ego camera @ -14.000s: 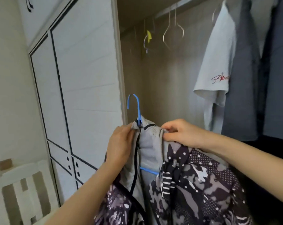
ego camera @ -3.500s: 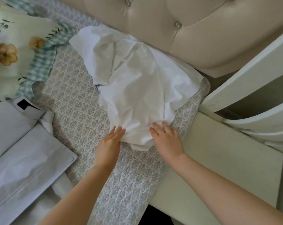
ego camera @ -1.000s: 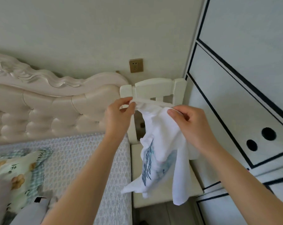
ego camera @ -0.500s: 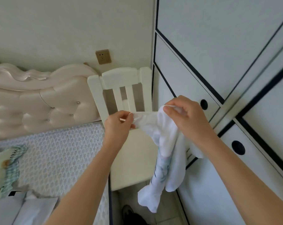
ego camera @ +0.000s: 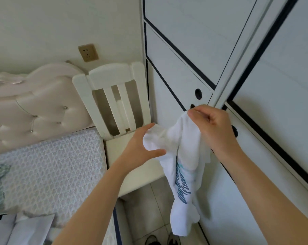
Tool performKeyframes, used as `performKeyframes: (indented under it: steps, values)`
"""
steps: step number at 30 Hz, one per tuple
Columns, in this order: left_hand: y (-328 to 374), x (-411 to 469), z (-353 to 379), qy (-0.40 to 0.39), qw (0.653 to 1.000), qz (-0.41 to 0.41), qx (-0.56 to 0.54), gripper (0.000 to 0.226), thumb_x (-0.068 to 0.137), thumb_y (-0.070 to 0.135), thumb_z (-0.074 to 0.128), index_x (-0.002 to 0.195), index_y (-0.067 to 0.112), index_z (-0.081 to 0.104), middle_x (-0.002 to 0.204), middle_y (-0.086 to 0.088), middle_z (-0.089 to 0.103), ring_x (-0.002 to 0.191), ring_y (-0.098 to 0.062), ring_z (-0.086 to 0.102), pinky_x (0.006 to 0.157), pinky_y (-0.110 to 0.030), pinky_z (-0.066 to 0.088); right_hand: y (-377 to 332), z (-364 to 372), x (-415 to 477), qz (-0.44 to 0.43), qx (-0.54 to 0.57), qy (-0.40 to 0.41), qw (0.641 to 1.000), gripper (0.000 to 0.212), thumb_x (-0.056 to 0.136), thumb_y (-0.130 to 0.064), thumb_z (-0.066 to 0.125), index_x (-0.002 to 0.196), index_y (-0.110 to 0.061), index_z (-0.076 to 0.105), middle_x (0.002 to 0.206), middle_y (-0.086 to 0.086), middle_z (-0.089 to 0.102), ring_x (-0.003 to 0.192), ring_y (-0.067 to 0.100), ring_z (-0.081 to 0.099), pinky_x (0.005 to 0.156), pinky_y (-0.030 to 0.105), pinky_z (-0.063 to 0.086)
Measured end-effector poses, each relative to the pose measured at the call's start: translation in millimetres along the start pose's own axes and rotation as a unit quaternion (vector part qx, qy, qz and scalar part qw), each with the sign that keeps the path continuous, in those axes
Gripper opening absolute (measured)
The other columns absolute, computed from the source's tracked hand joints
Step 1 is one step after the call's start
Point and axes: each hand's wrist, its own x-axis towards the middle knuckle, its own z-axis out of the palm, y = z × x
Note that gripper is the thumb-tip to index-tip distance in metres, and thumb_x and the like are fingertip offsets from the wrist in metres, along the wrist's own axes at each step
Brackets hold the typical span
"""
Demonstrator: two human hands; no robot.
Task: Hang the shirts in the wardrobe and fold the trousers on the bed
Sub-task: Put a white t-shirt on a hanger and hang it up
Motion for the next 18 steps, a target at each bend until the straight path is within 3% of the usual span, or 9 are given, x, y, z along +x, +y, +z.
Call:
performKeyframes:
  steps: [2, 3, 6, 8, 10, 12, 15, 17, 18]
  values:
    - [0, 4, 11, -0.04, 0.999, 0.016, 0.016, 0.075, 0.059, 0.051, 0.089, 0.121, 0.045, 0.048, 0.13, 0.025, 0.041, 0.121, 0.01, 0.038, 0.089, 0.001, 0.029, -4, 2, -7, 0.012, 0.012, 0.011, 1.0, 0.018, 0.089, -0.021, 0.06, 0.072, -0.024, 0.064, 0.054, -0.021, 0.05, 0.058, -0.003, 0.047, 0.057, 0.007, 0.034]
    - [0, 5, 18, -0.07, 0.997, 0.018, 0.015, 0.065, 0.058, 0.053, 0.087, 0.111, 0.045, 0.051, 0.127, 0.025, 0.042, 0.118, 0.012, 0.038, 0.09, -0.001, 0.03, -6, 3, -9, 0.02, 0.013, 0.021, 1.0, 0.018, 0.089, -0.021, 0.06, 0.071, -0.023, 0.065, 0.055, -0.019, 0.049, 0.058, -0.002, 0.044, 0.058, 0.01, 0.034]
    - [-7, 6, 35, -0.134, 0.991, -0.006, 0.018, 0.042, 0.077, 0.044, 0.078, 0.112, 0.028, 0.061, 0.124, 0.015, 0.059, 0.115, -0.011, 0.055, 0.096, -0.029, 0.048, -8, 7, -17, 0.035, 0.002, 0.046, 0.998, 0.021, 0.092, -0.017, 0.061, 0.073, -0.014, 0.066, 0.058, -0.006, 0.044, 0.06, 0.006, 0.039, 0.058, 0.02, 0.032]
    - [-9, 5, 36, -0.148, 0.989, 0.012, 0.018, 0.025, 0.092, 0.032, 0.064, 0.113, 0.017, 0.064, 0.112, 0.003, 0.067, 0.104, -0.018, 0.061, 0.091, -0.032, 0.05, -8, 7, -21, 0.042, -0.009, 0.071, 0.997, 0.026, 0.093, -0.016, 0.06, 0.073, 0.001, 0.059, 0.059, 0.007, 0.035, 0.061, 0.011, 0.033, 0.056, 0.024, 0.028]
    - [-9, 5, 30, -0.127, 0.991, 0.035, -0.004, 0.016, 0.096, 0.023, 0.057, 0.105, 0.011, 0.064, 0.098, -0.007, 0.067, 0.083, -0.012, 0.06, 0.076, -0.018, 0.047, -4, 1, -26, 0.048, -0.029, 0.113, 0.992, 0.03, 0.093, -0.019, 0.058, 0.069, -0.002, 0.054, 0.055, -0.004, 0.032, 0.056, 0.008, 0.03, 0.052, 0.02, 0.027]
    - [-4, 3, 19, -0.065, 0.996, 0.042, -0.039, 0.017, 0.096, 0.02, 0.058, 0.092, 0.004, 0.058, 0.078, -0.006, 0.055, 0.062, -0.005, 0.046, 0.058, -0.011, 0.037, 4, -6, -32, 0.057, -0.064, 0.166, 0.982, 0.03, 0.091, -0.022, 0.056, 0.066, -0.007, 0.051, 0.055, -0.009, 0.033, 0.054, 0.006, 0.029, 0.05, 0.019, 0.026]
    - [15, 0, 5, -0.013, 0.995, 0.05, -0.084, 0.027, 0.094, 0.024, 0.062, 0.078, 0.007, 0.049, 0.063, 0.012, 0.042, 0.053, -0.003, 0.038, 0.05, -0.011, 0.033, 25, -13, -44, 0.073, -0.122, 0.226, 0.964, 0.031, 0.092, -0.02, 0.055, 0.069, -0.001, 0.048, 0.059, 0.001, 0.034, 0.056, 0.007, 0.029, 0.051, 0.021, 0.025]
    - [34, -3, -1, -0.009, 0.992, 0.064, -0.107, 0.026, 0.092, 0.025, 0.065, 0.072, 0.017, 0.049, 0.06, 0.013, 0.043, 0.052, -0.003, 0.039, 0.047, -0.01, 0.031, 37, -14, -54, 0.089, -0.174, 0.229, 0.954, 0.029, 0.094, -0.016, 0.054, 0.071, 0.001, 0.049, 0.064, 0.011, 0.039, 0.057, 0.007, 0.031, 0.052, 0.018, 0.026]
    - [43, -4, -3, -0.005, 0.991, 0.066, -0.119, 0.026, 0.091, 0.025, 0.066, 0.071, 0.018, 0.05, 0.059, 0.013, 0.045, 0.052, -0.003, 0.04, 0.046, -0.011, 0.031, 42, -14, -60, 0.094, -0.204, 0.223, 0.949, 0.025, 0.094, -0.013, 0.053, 0.071, -0.003, 0.05, 0.067, 0.009, 0.042, 0.059, 0.005, 0.035, 0.053, 0.015, 0.029]
